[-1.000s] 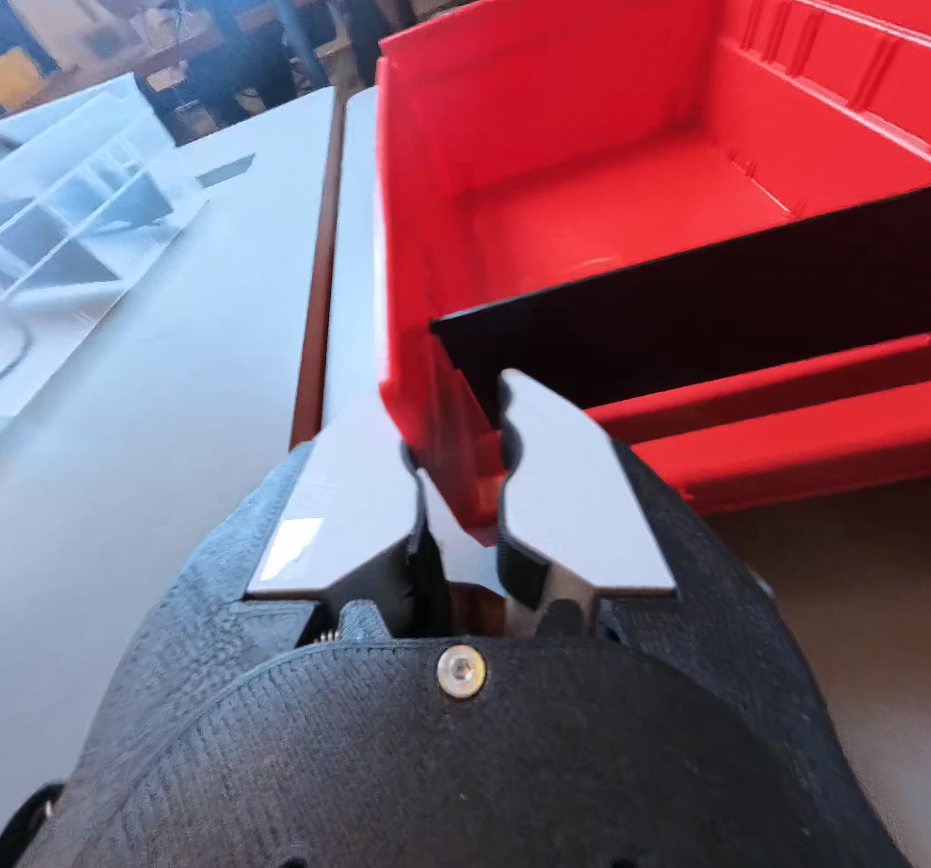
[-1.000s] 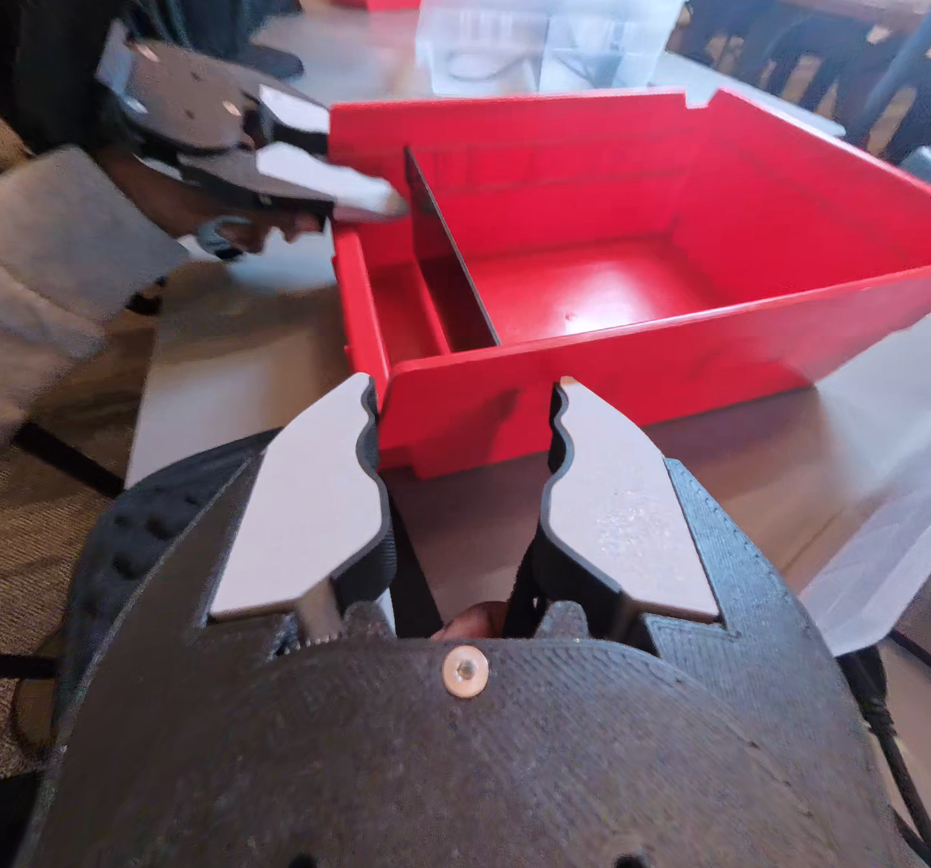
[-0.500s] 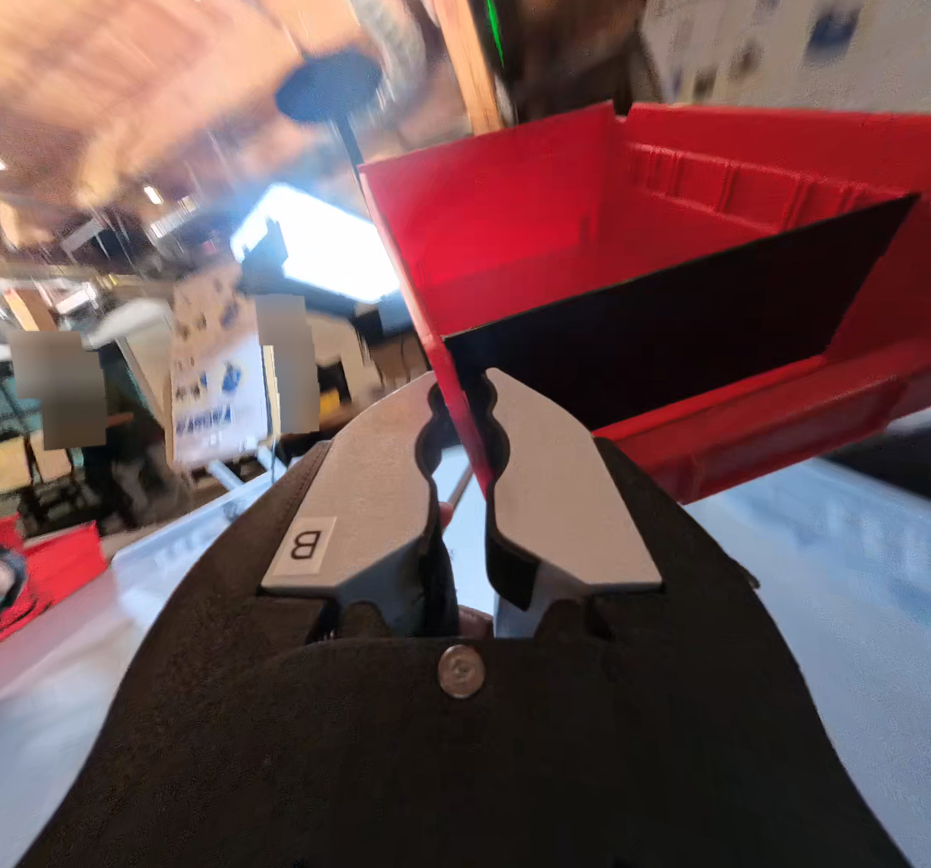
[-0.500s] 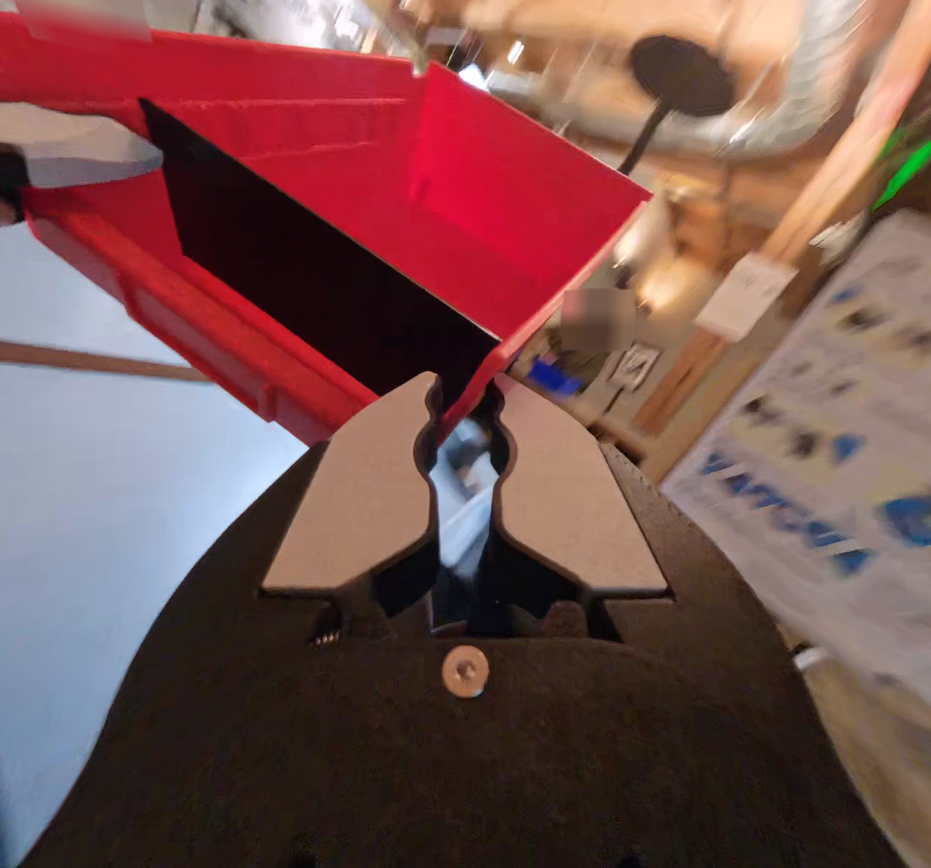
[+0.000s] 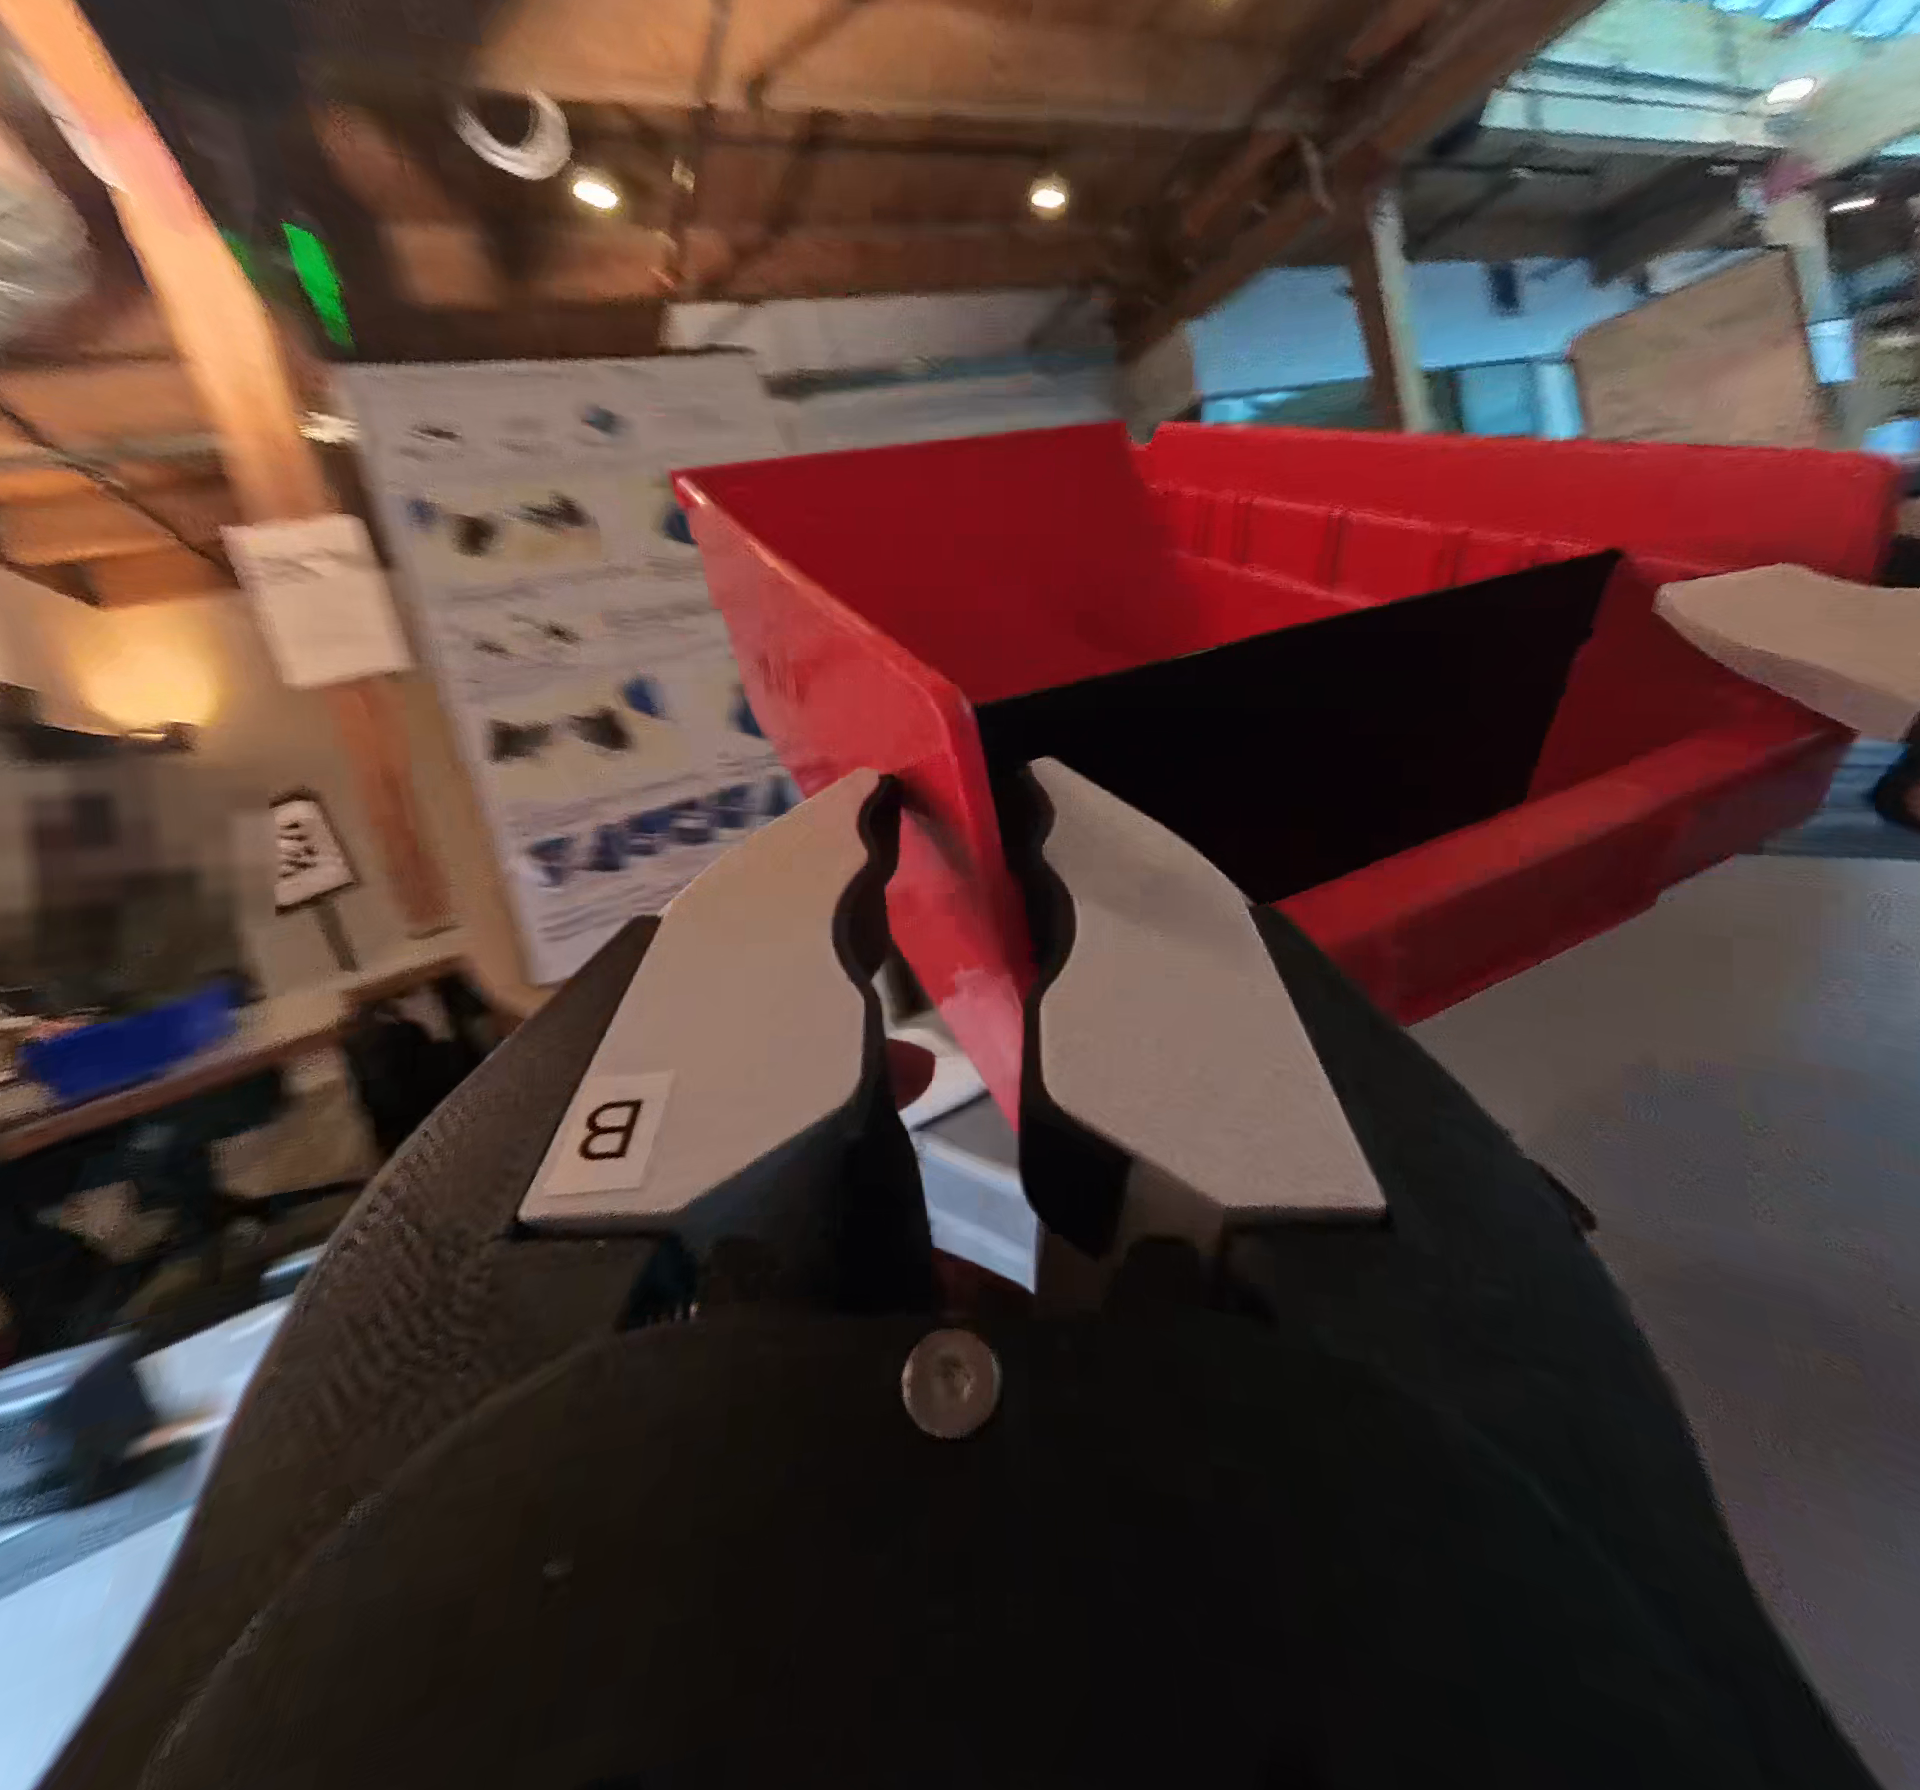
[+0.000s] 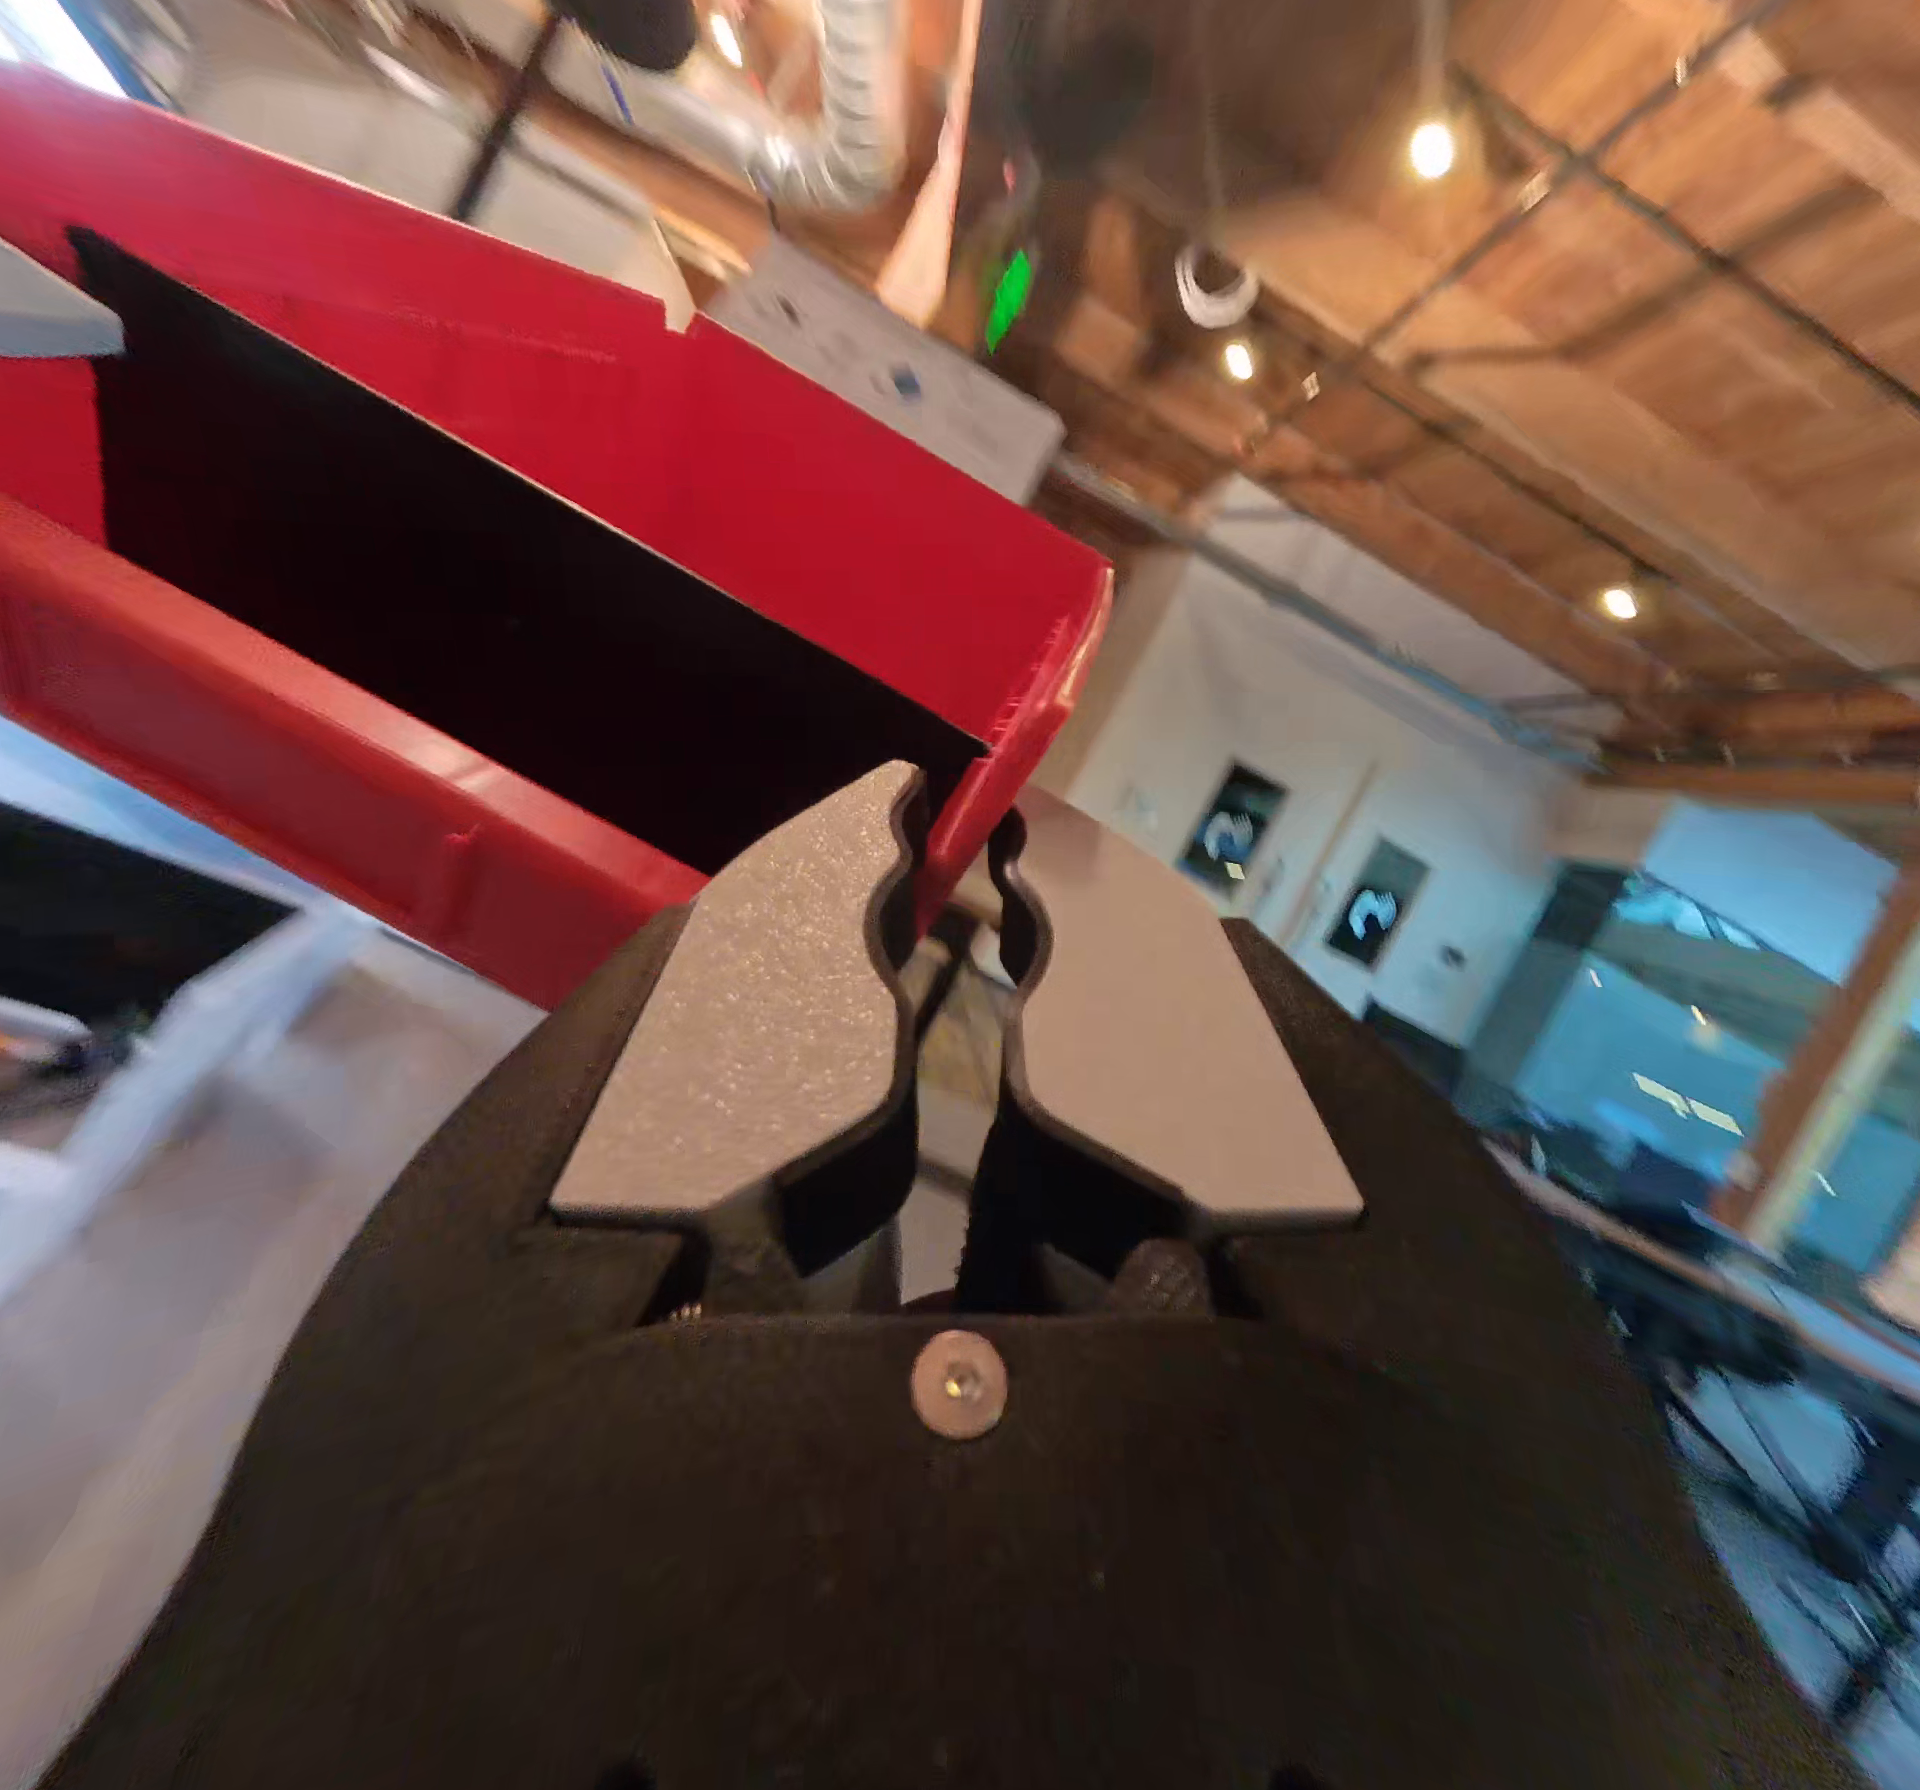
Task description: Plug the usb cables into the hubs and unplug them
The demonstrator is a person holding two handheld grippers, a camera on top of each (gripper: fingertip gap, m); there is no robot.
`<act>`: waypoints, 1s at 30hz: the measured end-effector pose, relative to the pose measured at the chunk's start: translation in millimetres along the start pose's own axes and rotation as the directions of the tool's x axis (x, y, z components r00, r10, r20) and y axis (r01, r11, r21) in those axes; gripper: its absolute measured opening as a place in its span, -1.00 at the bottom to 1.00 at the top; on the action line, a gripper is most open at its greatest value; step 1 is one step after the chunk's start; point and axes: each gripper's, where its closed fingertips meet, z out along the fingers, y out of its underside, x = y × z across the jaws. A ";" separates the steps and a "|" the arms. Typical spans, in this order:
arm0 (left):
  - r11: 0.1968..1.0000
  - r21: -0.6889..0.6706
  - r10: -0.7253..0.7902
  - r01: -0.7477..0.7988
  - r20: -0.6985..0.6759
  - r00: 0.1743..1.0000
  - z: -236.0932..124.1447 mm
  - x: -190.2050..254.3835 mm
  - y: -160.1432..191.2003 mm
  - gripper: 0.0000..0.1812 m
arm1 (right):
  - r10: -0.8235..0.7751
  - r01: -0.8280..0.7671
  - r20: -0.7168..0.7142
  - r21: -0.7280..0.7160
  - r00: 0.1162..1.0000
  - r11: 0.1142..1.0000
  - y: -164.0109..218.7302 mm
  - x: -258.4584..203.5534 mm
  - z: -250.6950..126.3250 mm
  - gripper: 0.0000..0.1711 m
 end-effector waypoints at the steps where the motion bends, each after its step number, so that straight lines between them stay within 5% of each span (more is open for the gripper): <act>1: 1.000 -0.002 -0.022 0.022 -0.056 0.998 9.7 19.8 3.9 -0.75 | 0.000 -0.002 -0.020 -0.055 1.000 0.998 16.5 14.0 -8.8 -0.87; 8: 0.985 -0.172 -0.058 0.023 -0.199 0.978 48.9 103.9 70.2 -0.73 | 0.025 -0.047 -0.089 -0.251 0.996 0.967 96.3 64.5 -44.4 -0.89; 15: 0.937 -0.345 -0.135 0.052 -0.224 0.965 43.0 125.5 132.5 -0.69 | 0.047 -0.025 0.034 -0.480 0.998 0.877 167.7 45.0 -53.0 -0.87; 23: 0.884 -0.468 -0.169 -0.006 -0.331 0.928 31.6 139.7 162.9 -0.59 | 0.070 -0.022 0.056 -0.611 0.996 0.791 195.3 38.6 -58.3 -0.87; 27: 0.891 -0.454 -0.199 0.014 -0.362 0.911 21.4 130.0 137.1 -0.34 | 0.091 -0.076 0.001 -0.534 0.996 0.842 184.1 48.9 -54.4 -0.61; 30: 0.885 -0.462 -0.136 -0.055 -0.370 0.919 2.9 99.3 127.1 -0.27 | 0.151 -0.147 -0.003 -0.257 0.988 0.955 143.3 58.3 -51.9 -0.51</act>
